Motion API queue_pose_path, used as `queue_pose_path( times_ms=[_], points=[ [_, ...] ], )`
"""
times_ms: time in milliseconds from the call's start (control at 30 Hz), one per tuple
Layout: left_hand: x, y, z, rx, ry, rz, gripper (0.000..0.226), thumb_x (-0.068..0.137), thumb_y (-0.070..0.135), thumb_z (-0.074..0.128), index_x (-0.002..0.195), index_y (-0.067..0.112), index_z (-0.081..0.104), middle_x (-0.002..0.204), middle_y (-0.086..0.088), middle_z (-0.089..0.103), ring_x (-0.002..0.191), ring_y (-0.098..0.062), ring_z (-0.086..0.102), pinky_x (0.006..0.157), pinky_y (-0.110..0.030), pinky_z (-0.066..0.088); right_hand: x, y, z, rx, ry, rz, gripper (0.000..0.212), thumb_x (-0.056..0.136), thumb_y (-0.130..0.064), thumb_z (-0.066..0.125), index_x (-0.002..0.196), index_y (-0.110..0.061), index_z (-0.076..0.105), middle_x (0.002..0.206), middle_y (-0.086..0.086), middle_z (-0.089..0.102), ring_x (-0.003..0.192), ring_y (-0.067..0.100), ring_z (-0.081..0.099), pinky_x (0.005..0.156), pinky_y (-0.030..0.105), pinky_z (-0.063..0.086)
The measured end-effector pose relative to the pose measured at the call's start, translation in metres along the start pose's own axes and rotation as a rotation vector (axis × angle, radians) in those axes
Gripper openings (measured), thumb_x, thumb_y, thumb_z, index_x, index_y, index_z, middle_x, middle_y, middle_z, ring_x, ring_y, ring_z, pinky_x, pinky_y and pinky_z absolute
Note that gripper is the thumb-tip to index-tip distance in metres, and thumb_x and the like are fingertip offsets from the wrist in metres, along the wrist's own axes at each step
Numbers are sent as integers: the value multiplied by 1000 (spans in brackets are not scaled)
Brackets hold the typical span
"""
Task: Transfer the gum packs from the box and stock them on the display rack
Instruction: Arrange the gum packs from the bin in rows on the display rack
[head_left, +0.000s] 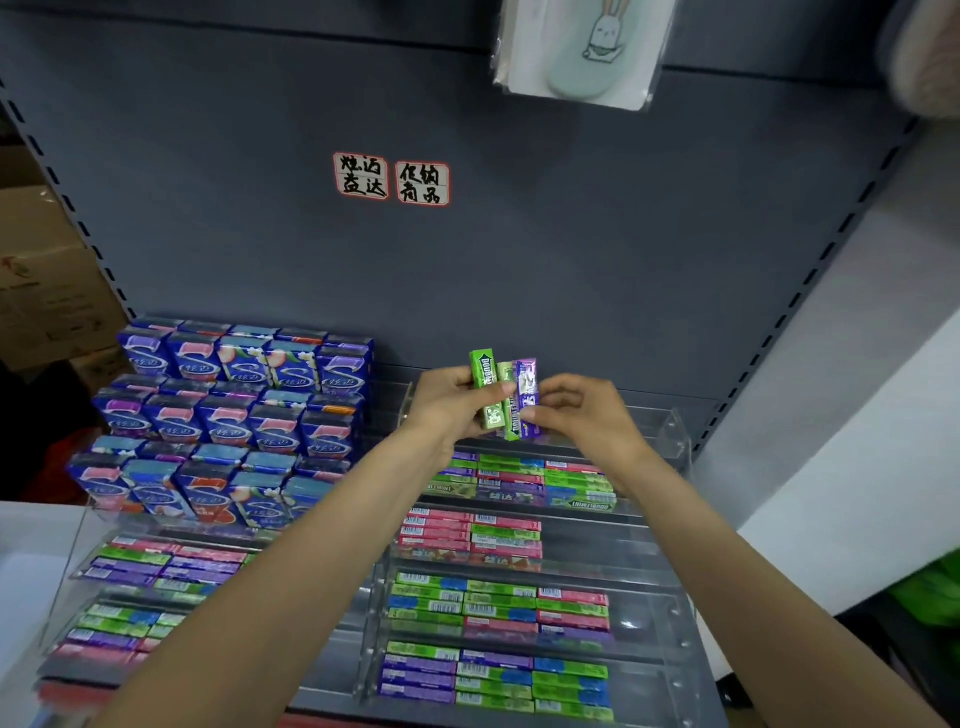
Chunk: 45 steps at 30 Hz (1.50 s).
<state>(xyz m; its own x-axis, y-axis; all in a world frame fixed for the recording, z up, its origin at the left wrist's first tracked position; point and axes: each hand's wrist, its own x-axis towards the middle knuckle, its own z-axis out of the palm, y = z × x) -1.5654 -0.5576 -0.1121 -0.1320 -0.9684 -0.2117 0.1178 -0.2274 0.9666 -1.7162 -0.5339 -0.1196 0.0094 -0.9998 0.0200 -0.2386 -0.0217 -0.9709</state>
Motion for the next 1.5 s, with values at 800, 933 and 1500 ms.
queue_pose_path(
  times_ms=[800, 933, 1500],
  points=[
    [3, -7, 0, 92, 80, 8, 11, 84, 9, 67, 95, 8, 66, 99, -10, 70, 90, -24, 69, 82, -38, 57, 9, 35, -60, -669, 34, -53, 12, 90, -13, 60, 100, -14, 67, 93, -5, 62, 85, 10, 54, 73, 18, 37],
    [3, -7, 1, 99, 74, 9, 9, 85, 9, 66, 94, 9, 65, 98, -9, 70, 90, -22, 69, 82, -37, 57, 11, 35, -59, -781, -35, -40, 18, 93, -13, 55, 103, -13, 70, 100, -2, 65, 89, 8, 55, 77, 15, 36],
    [7, -5, 4, 103, 43, -8, 10, 84, 9, 68, 93, 9, 66, 99, -11, 70, 92, -24, 69, 83, -39, 56, 14, 38, -50, -859, -171, -36, 34, 89, -22, 62, 121, -13, 60, 122, 5, 60, 110, 18, 55, 90, 22, 39]
  ],
)
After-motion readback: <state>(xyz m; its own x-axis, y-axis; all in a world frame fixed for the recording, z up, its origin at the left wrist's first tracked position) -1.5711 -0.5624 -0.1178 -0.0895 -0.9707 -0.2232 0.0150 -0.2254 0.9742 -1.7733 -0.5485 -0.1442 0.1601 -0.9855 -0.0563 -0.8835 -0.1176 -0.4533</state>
